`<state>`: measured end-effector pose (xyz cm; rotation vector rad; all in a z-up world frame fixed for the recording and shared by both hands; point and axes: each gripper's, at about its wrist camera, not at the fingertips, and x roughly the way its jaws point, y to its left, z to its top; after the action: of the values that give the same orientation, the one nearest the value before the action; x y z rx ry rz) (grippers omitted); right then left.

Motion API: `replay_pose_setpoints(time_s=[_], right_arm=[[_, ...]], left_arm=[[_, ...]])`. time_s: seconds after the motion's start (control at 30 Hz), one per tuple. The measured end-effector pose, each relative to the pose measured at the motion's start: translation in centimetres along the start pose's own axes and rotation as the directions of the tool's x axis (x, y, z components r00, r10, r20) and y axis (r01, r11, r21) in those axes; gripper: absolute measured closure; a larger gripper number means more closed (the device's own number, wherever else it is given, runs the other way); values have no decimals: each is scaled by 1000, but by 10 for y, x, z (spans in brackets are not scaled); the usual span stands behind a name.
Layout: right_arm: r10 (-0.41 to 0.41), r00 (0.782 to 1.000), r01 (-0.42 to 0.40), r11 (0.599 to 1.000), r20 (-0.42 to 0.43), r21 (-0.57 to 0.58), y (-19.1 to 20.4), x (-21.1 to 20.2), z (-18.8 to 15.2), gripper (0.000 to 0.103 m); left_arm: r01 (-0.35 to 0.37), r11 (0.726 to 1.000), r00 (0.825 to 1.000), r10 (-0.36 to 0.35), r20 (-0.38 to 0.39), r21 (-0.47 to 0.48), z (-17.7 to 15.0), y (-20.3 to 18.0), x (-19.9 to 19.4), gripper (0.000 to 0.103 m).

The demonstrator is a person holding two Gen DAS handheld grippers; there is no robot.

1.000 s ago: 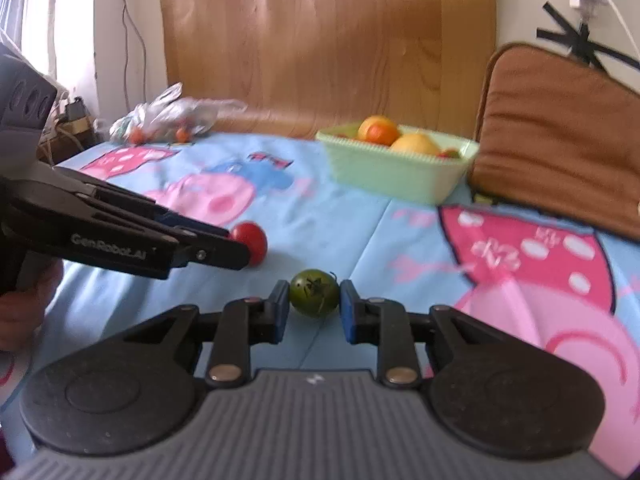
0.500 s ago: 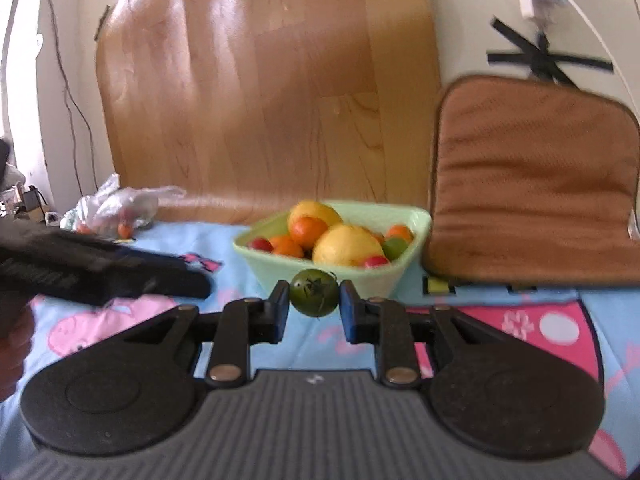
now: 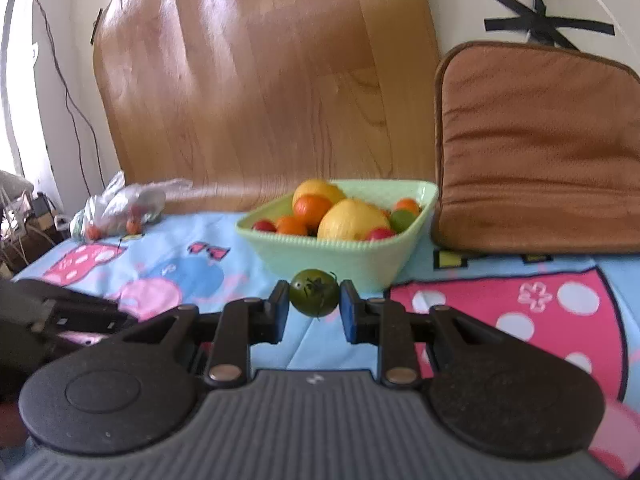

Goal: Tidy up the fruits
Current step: 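Carry both tomatoes over the basket and open both tools to drop them in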

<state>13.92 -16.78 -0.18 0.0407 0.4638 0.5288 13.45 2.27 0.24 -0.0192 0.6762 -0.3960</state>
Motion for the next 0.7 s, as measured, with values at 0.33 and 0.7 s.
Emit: replay_pose_setpoints(time_s=[0.33, 0.7], right_arm=[[-67, 995, 70, 997, 78, -44, -21, 45, 53, 73], [-91, 993, 87, 995, 76, 58, -49, 84, 53, 68]], left_arm=[[-79, 996, 987, 83, 134, -36, 95, 25, 49, 72], [-227, 974, 970, 224, 97, 16, 111, 17, 107, 57]])
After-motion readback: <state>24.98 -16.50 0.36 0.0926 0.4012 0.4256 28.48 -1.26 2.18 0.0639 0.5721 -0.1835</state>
